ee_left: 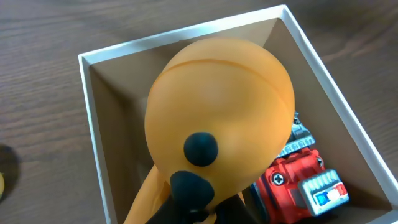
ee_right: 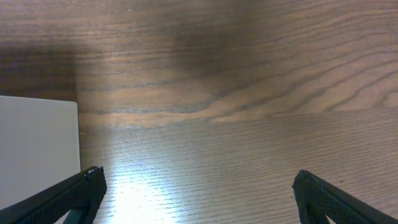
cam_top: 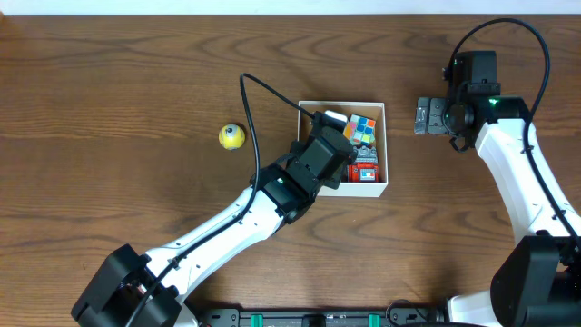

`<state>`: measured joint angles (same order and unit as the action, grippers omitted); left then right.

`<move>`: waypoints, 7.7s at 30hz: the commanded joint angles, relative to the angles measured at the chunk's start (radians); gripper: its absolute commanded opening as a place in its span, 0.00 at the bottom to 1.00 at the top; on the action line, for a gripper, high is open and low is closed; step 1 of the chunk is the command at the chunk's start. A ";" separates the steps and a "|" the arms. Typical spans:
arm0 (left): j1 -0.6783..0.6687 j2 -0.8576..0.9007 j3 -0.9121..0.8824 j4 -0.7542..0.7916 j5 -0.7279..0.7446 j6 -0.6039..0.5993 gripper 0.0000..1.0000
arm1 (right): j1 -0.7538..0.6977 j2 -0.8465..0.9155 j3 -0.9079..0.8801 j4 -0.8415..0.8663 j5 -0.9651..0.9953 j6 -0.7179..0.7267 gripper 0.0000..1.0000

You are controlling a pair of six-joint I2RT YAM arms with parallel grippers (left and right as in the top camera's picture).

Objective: Pack container

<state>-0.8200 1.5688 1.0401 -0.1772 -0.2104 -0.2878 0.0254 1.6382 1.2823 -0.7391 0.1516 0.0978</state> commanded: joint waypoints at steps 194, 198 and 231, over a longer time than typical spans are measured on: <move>0.549 0.320 0.220 -0.287 0.000 -0.042 0.75 | -0.003 -0.013 0.016 0.001 0.009 -0.006 0.99; 0.549 0.320 0.220 -0.314 0.063 -0.042 0.75 | -0.003 -0.013 0.016 0.001 0.009 -0.006 0.99; 0.549 0.318 0.208 -0.328 0.071 -0.041 0.06 | -0.003 -0.013 0.016 0.001 0.009 -0.006 0.99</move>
<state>-0.2764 1.8675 1.2598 -0.4900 -0.1410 -0.3355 0.0254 1.6379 1.2823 -0.7391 0.1516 0.0978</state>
